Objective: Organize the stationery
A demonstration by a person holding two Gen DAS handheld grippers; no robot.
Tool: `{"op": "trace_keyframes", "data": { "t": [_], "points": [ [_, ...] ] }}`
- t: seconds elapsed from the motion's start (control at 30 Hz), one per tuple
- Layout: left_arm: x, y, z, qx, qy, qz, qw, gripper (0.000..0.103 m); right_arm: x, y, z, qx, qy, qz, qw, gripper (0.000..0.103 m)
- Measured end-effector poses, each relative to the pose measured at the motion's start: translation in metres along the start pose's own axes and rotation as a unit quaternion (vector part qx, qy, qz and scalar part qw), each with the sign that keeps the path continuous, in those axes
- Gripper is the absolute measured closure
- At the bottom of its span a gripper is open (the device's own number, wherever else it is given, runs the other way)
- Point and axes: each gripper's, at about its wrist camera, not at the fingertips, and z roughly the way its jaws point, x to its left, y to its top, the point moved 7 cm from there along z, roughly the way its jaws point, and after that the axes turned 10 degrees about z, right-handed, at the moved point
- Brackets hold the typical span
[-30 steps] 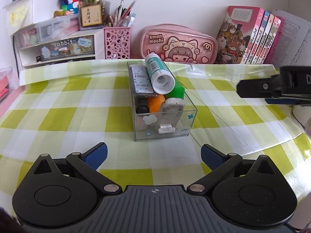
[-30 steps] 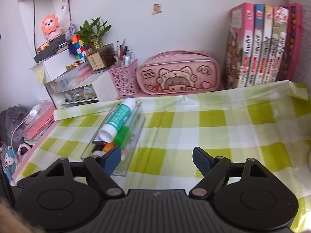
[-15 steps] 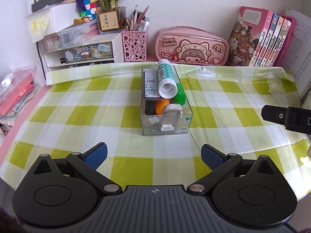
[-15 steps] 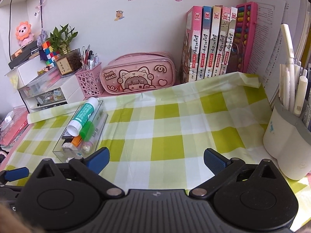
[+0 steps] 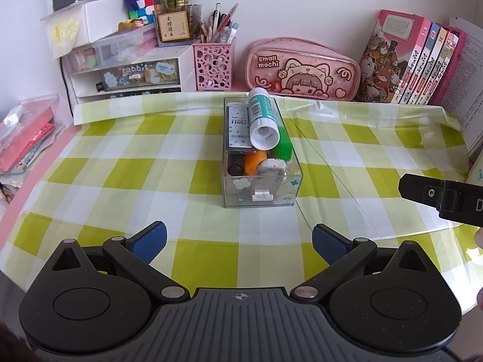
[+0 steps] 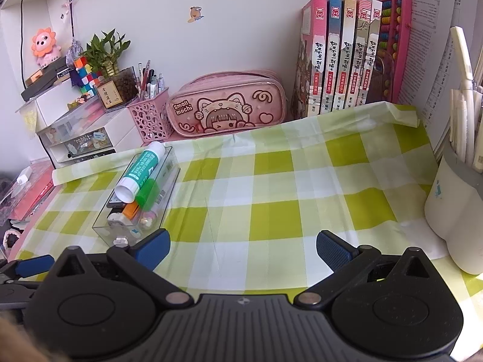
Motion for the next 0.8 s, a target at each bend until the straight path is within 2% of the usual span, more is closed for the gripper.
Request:
{"op": "trace_keyframes", "data": {
  "t": [0.8],
  "points": [
    [-0.0001,-0.0028,0.0025,0.002,-0.003,0.000,1.0000,0.005,0.0046,-0.0042,0.0059,0.010,0.002,-0.010,1.000,0.000]
  ]
}}
